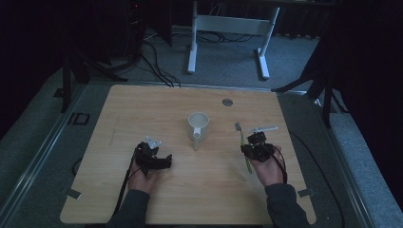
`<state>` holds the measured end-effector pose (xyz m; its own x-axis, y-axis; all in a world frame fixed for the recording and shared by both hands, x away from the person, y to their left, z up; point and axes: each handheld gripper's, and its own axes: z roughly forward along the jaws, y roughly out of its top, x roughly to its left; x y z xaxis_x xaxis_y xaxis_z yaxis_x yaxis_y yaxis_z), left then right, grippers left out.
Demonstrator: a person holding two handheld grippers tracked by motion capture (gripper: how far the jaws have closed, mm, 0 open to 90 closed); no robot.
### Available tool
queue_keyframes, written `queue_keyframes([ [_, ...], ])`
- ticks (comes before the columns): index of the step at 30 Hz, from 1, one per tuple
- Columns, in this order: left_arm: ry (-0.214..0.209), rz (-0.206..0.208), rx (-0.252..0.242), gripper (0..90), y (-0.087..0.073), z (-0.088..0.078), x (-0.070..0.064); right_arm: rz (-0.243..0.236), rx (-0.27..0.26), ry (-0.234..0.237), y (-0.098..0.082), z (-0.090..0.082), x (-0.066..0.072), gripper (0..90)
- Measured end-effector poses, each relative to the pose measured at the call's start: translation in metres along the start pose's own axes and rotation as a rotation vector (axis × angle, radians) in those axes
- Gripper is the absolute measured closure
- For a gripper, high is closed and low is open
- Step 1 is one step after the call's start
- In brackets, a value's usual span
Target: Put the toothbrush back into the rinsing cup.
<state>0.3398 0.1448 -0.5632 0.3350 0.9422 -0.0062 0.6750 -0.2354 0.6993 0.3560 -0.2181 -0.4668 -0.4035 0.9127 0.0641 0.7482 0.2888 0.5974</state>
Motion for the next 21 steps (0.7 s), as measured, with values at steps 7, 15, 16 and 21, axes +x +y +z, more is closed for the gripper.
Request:
queue_keyframes([
  [7,-0.001,0.000,0.000,9.2,0.0000,0.0000,-0.0001,-0.010,-0.047,0.011,0.0009,-0.0011,-0.0007,82.2],
  [15,0.000,-0.001,-0.001,9.1,0.0000,0.0001,-0.0002,-0.028,-0.101,0.012,0.0019,-0.0023,0.0001,82.3],
  [16,0.000,-0.002,-0.001,9.1,0.0000,0.0001,-0.0002,-0.031,-0.105,0.010,0.0020,-0.0026,0.0005,82.3],
  [21,0.000,-0.002,-0.002,9.1,0.0000,0.0002,-0.0003,-0.050,-0.131,0.010,0.0027,-0.0025,0.0024,82.3],
])
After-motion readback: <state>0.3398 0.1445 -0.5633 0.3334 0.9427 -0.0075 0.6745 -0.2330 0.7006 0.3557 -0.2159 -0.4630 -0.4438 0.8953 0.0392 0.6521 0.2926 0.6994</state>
